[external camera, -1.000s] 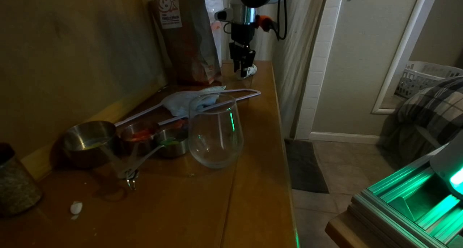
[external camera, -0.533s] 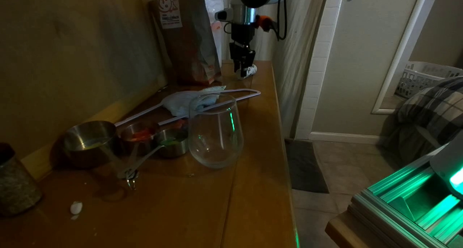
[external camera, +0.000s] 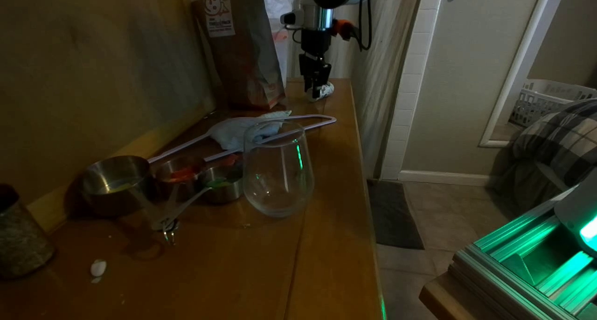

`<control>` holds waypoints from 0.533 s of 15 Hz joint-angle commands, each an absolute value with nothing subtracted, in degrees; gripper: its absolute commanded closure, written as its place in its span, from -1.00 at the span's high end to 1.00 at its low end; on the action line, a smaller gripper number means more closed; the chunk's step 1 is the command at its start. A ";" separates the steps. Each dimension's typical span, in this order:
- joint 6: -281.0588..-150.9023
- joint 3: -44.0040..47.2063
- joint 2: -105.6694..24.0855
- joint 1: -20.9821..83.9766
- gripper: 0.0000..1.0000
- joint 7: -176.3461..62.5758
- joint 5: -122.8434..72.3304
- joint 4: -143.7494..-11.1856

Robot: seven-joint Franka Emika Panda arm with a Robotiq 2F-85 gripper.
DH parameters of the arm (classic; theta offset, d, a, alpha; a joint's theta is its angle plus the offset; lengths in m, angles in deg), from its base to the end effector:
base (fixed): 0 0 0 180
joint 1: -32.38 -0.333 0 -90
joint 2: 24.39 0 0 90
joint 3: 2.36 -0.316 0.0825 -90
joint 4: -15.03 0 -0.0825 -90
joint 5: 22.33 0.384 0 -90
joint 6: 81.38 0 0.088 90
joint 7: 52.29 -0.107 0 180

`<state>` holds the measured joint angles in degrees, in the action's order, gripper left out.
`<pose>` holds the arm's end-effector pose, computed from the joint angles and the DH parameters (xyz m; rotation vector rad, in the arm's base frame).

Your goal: Place the small white container upright

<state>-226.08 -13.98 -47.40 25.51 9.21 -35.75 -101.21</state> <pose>0.5798 0.1922 0.2611 2.1587 2.1363 0.1160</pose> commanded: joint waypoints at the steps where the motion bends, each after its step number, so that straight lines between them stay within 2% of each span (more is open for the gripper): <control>1: -226.05 -14.78 -44.25 27.04 -0.53 9.25 -33.35 -103.00; 8: -227.53 -17.42 -36.35 31.86 -0.53 12.58 -18.10 -107.30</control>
<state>-226.09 -15.32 -41.48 28.77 9.51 -26.26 -103.10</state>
